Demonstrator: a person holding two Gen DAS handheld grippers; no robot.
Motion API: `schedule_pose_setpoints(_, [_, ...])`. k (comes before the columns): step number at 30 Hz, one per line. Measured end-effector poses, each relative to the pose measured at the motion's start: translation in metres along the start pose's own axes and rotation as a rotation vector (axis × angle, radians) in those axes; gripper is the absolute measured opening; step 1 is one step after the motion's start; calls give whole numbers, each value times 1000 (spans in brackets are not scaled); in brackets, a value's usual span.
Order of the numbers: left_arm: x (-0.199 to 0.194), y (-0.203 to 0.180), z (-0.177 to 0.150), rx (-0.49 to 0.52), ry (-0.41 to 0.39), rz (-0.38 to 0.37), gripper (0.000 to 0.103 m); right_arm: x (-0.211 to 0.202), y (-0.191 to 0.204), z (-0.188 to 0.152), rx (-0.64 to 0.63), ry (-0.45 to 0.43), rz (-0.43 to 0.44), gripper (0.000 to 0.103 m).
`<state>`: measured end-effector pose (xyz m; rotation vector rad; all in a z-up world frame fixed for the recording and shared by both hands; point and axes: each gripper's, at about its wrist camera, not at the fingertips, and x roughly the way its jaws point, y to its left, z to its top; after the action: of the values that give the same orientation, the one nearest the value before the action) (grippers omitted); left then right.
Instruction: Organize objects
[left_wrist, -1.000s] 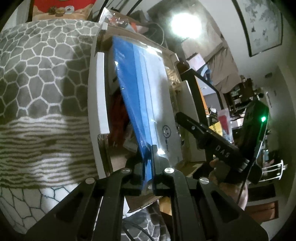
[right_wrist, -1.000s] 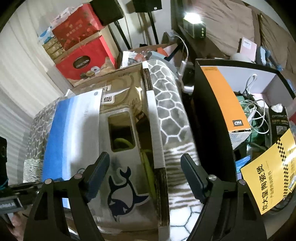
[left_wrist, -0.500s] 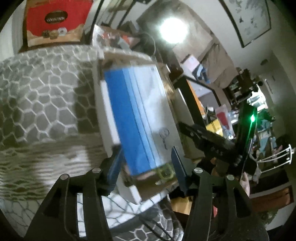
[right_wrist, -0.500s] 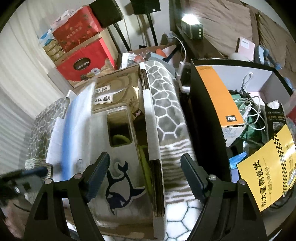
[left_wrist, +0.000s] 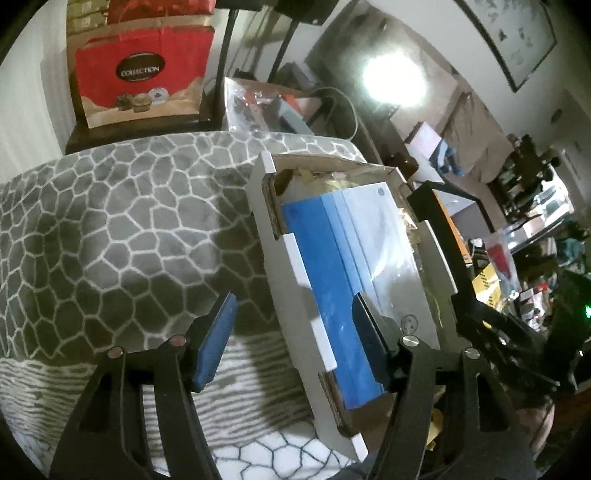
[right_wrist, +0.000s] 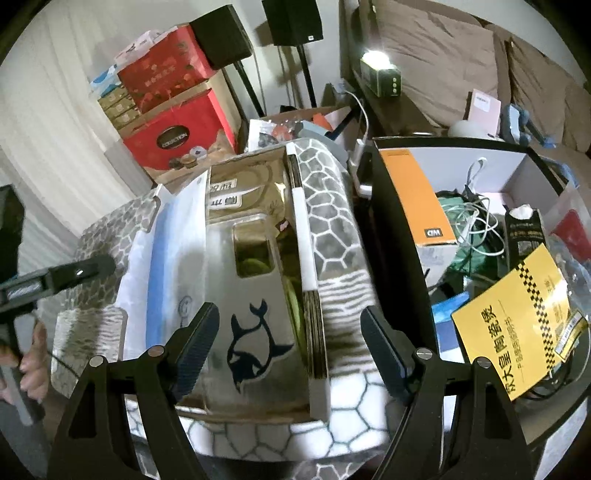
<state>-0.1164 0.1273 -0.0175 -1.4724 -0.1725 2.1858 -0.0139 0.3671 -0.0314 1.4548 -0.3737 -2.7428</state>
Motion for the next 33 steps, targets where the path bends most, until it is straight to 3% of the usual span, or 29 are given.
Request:
schedule_pose_setpoints(9, [27,2,10,-26,75,-20,61,-40,-1,-35,57,-45,72,81])
schedule_pose_setpoints(14, [36,6,11,-45,92,-30,57,-52,2,-54,99,-24,165,74])
schedule_pose_setpoints(16, [40,8,10,-54,104,-36,40,-49,5,-60,119,1,225,73])
schedule_pose_setpoints(19, [47,11,9,-87,131,-60,29,-34,12,-67,164,48,317,68])
schedule_pose_setpoints(25, [48,14,7,-124,128,-63,27,-9,15,-74,268,89,451,59])
schedule_pose_setpoints(28, [46,13,5,-134,113,-51,25,-2,15,-73,298,81,471,57])
schedule_pose_setpoints(33, [44,12,2,-158,82,-34,24,10,8,-69,335,81,467,44])
